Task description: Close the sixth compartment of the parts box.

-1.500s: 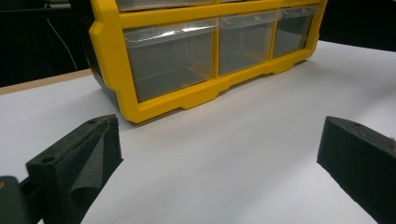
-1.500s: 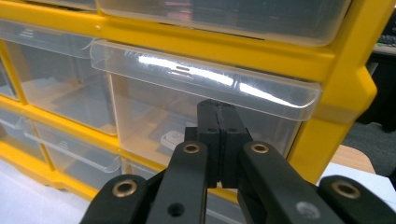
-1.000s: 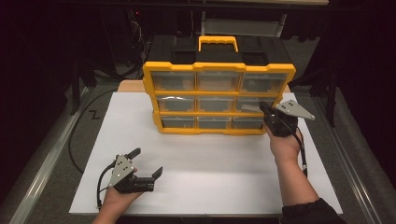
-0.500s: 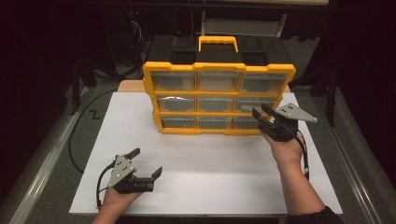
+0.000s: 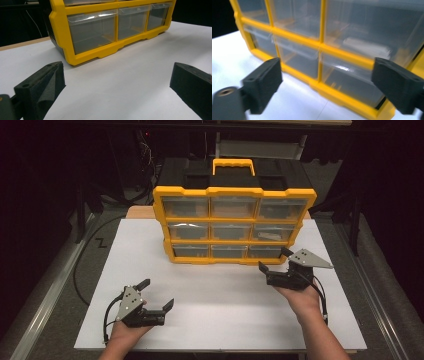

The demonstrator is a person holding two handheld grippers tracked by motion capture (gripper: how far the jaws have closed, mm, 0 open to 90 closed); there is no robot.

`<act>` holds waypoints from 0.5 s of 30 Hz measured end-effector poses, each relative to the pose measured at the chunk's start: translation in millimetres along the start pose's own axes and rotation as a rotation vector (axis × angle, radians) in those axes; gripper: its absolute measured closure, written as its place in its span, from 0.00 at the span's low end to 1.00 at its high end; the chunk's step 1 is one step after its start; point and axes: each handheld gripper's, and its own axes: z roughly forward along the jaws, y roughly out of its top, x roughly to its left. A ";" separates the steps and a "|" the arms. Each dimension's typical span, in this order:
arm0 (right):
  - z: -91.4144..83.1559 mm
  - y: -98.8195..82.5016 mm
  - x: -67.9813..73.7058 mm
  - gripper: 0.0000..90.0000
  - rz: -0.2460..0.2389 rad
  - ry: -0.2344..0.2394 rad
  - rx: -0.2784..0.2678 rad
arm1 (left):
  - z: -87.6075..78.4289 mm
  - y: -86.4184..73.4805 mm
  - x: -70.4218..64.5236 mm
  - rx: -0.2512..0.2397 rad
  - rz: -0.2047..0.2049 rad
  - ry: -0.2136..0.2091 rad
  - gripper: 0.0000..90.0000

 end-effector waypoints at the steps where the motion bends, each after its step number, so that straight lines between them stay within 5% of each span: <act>1: 0.2 -3.8 1.8 0.05 0.003 0.004 0.007 | 0.0 0.0 -0.1 0.000 0.000 0.000 0.01; 15: -10.5 -56.9 20.8 0.01 -0.010 0.040 0.076 | 0.3 -0.3 -1.6 0.005 0.006 -0.002 0.01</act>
